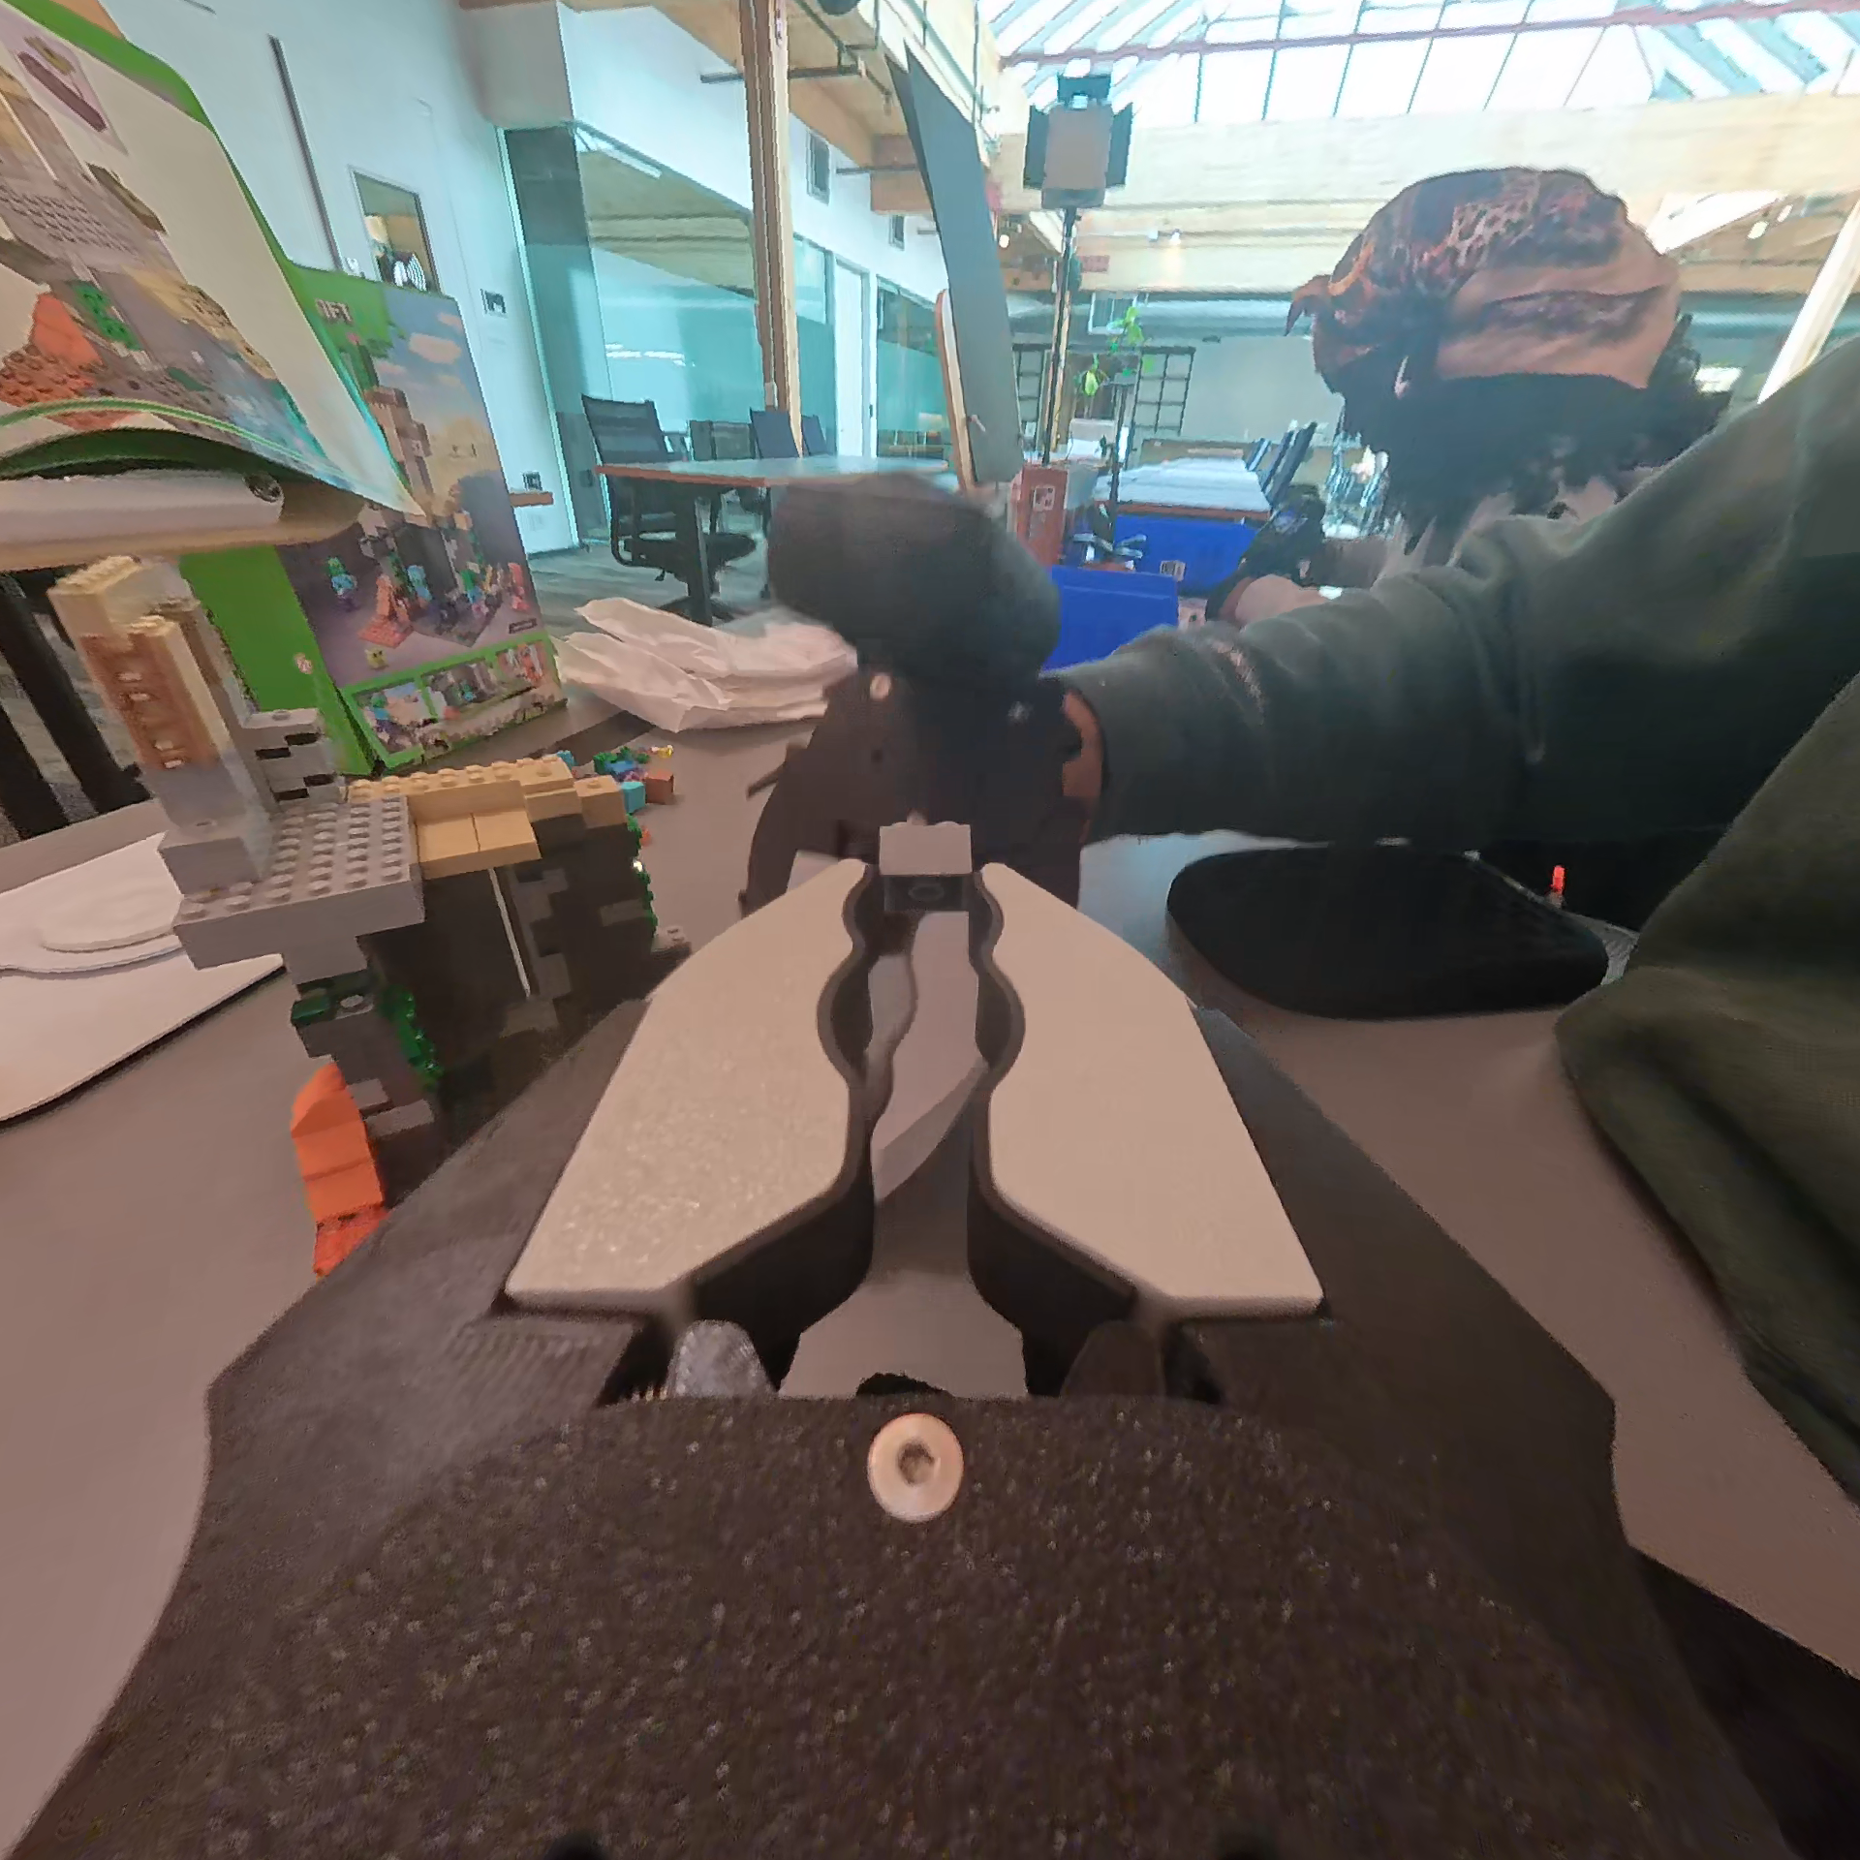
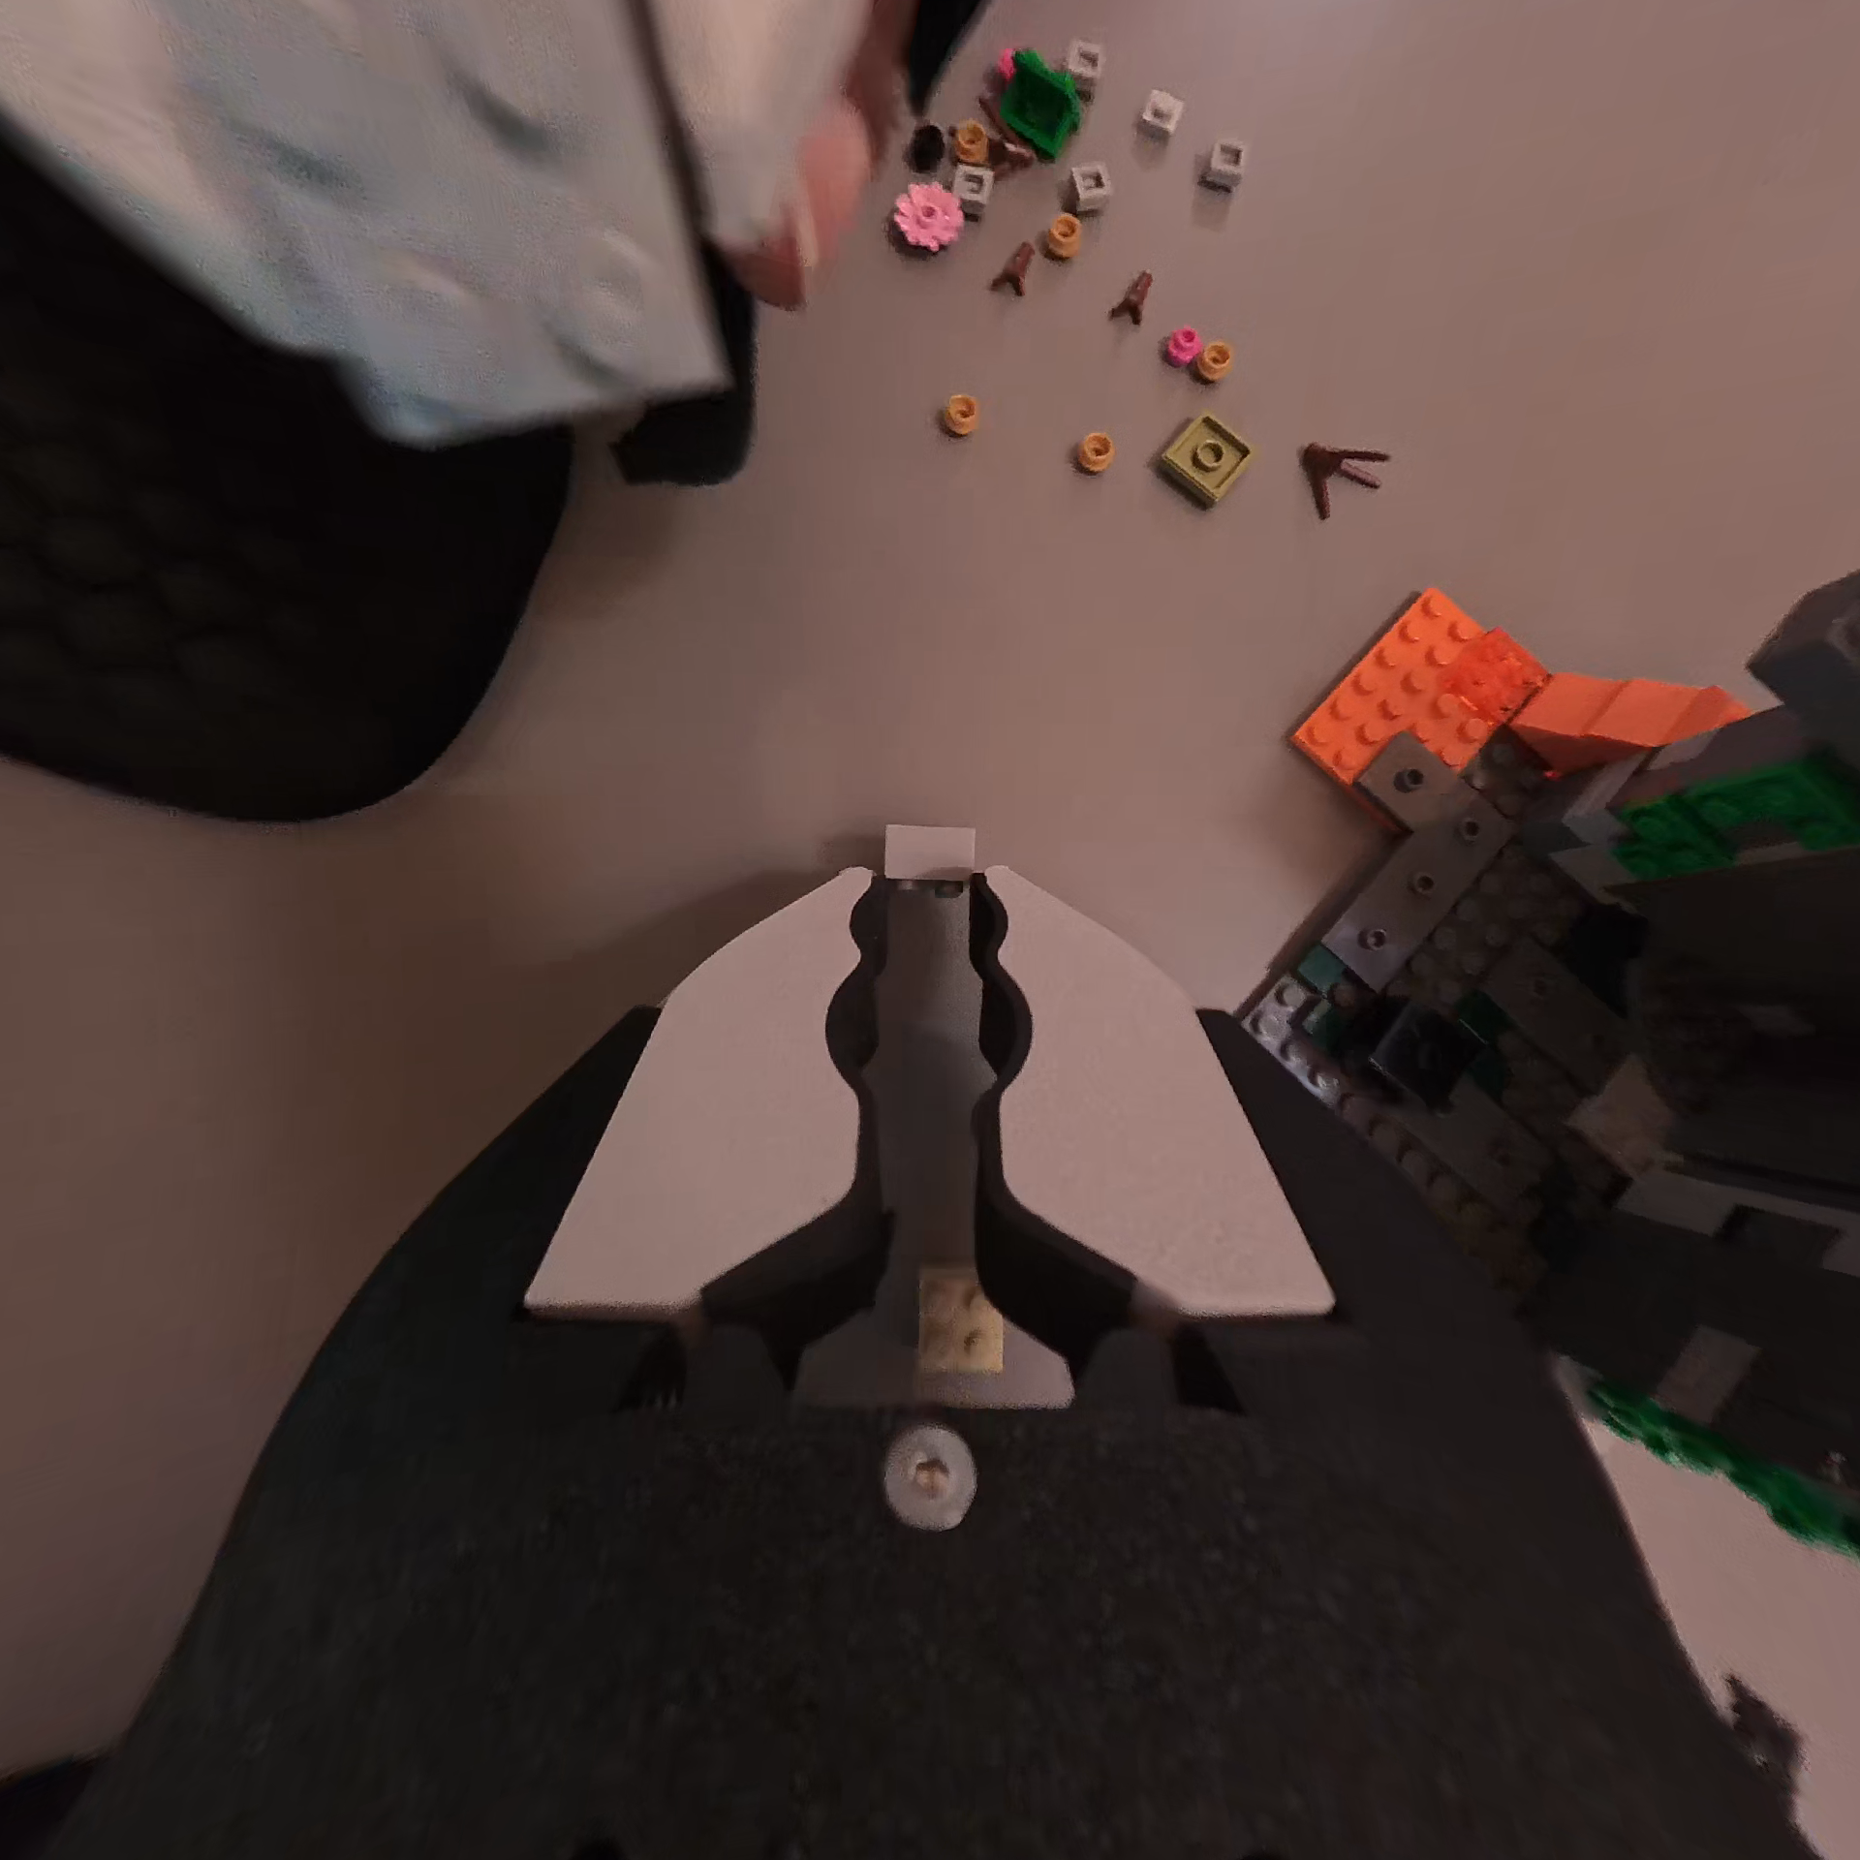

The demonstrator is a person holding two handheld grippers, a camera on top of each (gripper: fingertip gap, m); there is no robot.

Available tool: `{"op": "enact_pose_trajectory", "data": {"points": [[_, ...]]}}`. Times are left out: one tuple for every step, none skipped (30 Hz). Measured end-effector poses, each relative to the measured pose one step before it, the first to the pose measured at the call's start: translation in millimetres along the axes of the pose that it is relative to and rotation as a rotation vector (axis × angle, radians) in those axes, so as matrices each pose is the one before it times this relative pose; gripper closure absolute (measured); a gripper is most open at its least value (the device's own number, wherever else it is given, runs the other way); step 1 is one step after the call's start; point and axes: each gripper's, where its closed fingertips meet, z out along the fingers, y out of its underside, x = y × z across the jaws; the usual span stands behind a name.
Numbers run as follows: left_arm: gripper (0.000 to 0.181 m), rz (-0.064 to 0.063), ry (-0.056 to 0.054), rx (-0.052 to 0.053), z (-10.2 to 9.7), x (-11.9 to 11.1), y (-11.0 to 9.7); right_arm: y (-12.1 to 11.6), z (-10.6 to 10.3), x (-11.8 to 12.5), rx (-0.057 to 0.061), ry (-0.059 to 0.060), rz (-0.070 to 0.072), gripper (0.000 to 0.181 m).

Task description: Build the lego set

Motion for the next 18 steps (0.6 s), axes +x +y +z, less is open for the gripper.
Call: {"op": "enact_pose_trajectory", "data": {"points": [[0.165,0.0111,-0.0003,-0.0291,1.30,0.29,4.55,-0.18,-7.22,-2.53,0.0191,-0.0046,-0.0188,0.166],[0.165,0.0123,0.0040,-0.0392,1.90,1.18,6.13,-0.50,-8.40,-4.15,0.0252,-0.0104,-0.0203,0.166],[0.165,0.0144,-0.0004,-0.0429,2.44,0.71,6.75,-0.01,-9.03,-4.62,0.0249,-0.0102,-0.0185,0.166],[0.165,0.0189,-0.0010,-0.0482,3.21,1.29,7.64,1.37,-8.90,-3.66,0.0152,-0.0006,-0.0123,0.166],[0.165,0.0162,0.0085,-0.0484,3.92,3.15,7.79,2.09,-8.49,-2.85,0.0092,0.0070,-0.0049,0.166],[0.165,0.0126,0.0078,-0.0427,4.47,3.52,6.75,2.27,-7.38,-3.02,0.0072,0.0059,0.0024,0.166],[0.165,0.0169,0.0086,-0.0395,4.95,4.20,6.09,1.55,-6.02,-3.90,0.0084,0.0022,0.0054,0.166],[0.166,0.0172,0.0099,-0.0369,5.03,4.54,5.52,0.74,-4.45,-4.79,0.0092,0.0008,0.0012,0.166],[0.166,0.0155,0.0085,-0.0297,5.04,4.39,4.13,0.67,-2.61,-5.32,0.0038,-0.0008,-0.0058,0.166],[0.166,0.0135,0.0119,-0.0221,4.53,4.46,2.78,0.79,-0.94,-4.61,-0.0034,0.0043,-0.0108,0.166],[0.166,0.0119,0.0098,-0.0206,4.07,3.77,2.14,0.64,0.20,-3.33,-0.0072,0.0070,-0.0124,0.166],[0.166,0.0117,0.0020,-0.0197,3.63,2.07,2.14,0.20,0.75,-3.44,-0.0059,0.0007,-0.0093,0.166],[0.166,0.0111,0.0025,-0.0209,3.34,1.54,2.22,-0.52,0.67,-2.71,-0.0015,-0.0013,-0.0059,0.166],[0.166,0.0095,0.0025,-0.0173,2.80,1.32,1.93,-0.26,0.43,-1.47,-0.0016,0.0013,-0.0052,0.166],[0.166,0.0075,0.0017,-0.0135,2.37,1.08,1.40,0.55,0.41,-0.35,-0.0059,0.0042,-0.0058,0.166],[0.165,0.0060,0.0003,-0.0098,1.51,0.57,0.93,1.17,0.21,0.44,-0.0067,0.0057,-0.0063,0.166],[0.166,0.0030,0.0005,-0.0048,0.66,0.35,0.37,0.69,-0.02,-0.01,-0.0024,0.0002,-0.0025,0.166],[0.166,-0.0012,0.0030,0.0045,0.07,0.49,-0.80,0.07,-0.08,-0.38,0.0011,-0.0040,0.0013,0.166]]}}
